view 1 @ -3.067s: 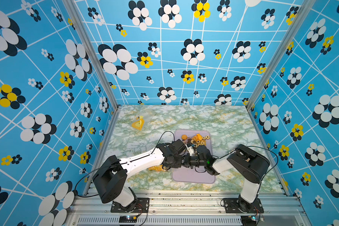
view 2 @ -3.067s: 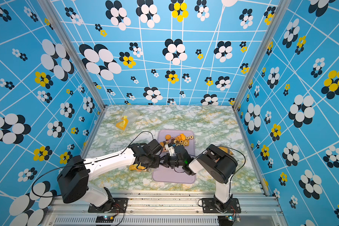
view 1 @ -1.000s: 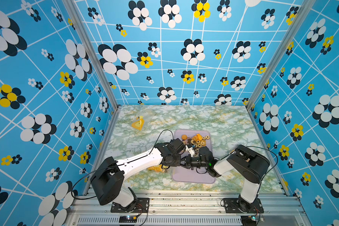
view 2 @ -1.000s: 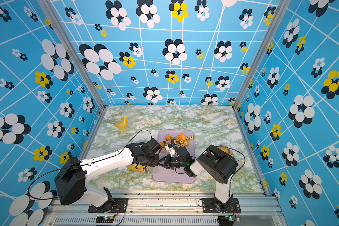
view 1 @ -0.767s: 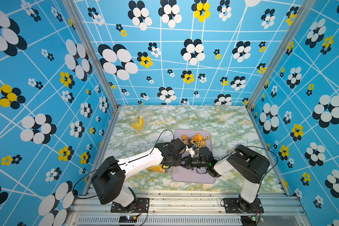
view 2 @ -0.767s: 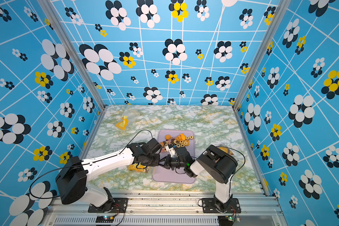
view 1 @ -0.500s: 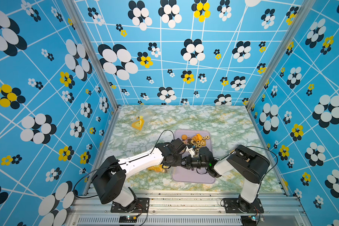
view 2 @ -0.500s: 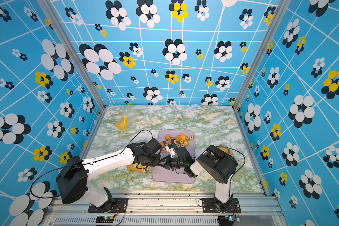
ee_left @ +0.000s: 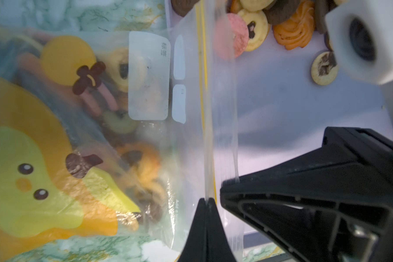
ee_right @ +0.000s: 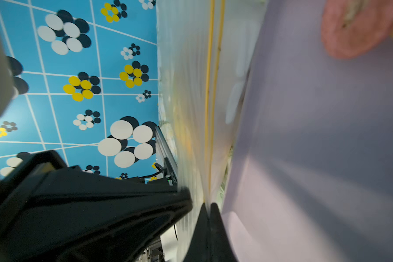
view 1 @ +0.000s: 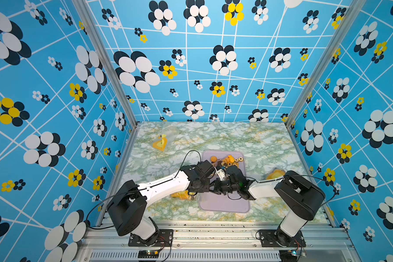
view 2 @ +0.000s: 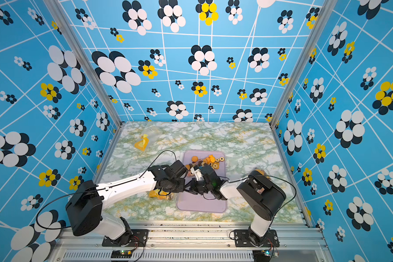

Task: Pour cookies out of the ziploc bag
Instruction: Open the ziploc bag at the center of the board.

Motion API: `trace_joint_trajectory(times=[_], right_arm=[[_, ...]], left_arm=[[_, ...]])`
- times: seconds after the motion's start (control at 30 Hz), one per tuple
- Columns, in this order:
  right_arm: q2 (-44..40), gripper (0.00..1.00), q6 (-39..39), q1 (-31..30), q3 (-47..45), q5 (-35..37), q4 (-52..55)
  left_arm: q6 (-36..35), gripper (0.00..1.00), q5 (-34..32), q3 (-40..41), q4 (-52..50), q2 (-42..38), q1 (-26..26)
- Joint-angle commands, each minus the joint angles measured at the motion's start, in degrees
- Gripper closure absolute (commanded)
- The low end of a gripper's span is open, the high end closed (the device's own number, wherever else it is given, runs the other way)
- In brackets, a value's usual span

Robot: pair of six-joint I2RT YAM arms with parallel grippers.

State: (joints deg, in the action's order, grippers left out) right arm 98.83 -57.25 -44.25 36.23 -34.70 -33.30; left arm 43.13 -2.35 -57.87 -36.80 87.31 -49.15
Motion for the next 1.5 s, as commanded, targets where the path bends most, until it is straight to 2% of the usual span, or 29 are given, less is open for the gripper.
trace_joint_trajectory(times=[0.0,0.5,0.83,0.97,1.07,1.17,1.3,1.47], right_arm=[[0.2,1.0,5.5,-0.1,1.7,3.3,12.6],[0.4,1.0,5.5,-0.1,1.9,4.2,13.8],[0.2,1.0,7.2,-0.1,3.4,5.6,17.7],[-0.4,1.0,7.6,-0.1,4.0,5.6,18.0],[-0.8,0.75,7.8,-0.2,4.7,5.0,17.8],[-1.3,0.61,8.5,-0.6,5.2,4.7,18.0],[-1.0,0.57,11.3,-1.2,7.3,6.7,23.4],[-1.1,0.6,14.4,-1.5,9.6,10.2,31.0]], left_arm=[[1.0,1.0,-1.5,-0.2,-1.9,-0.5,0.4],[0.3,1.0,-1.6,-0.3,-2.7,-1.8,0.8],[-1.6,1.0,-1.7,-2.3,-9.5,-8.7,2.9],[-2.8,1.0,-0.9,-3.3,-11.1,-9.2,2.9],[-3.1,1.0,0.1,-3.5,-11.2,-9.5,2.9],[-3.1,1.0,0.3,-4.9,-12.4,-10.4,2.8],[-4.1,1.0,-0.7,-6.9,-16.0,-12.1,2.9],[-4.6,1.0,-1.7,-7.7,-18.5,-14.0,3.3]])
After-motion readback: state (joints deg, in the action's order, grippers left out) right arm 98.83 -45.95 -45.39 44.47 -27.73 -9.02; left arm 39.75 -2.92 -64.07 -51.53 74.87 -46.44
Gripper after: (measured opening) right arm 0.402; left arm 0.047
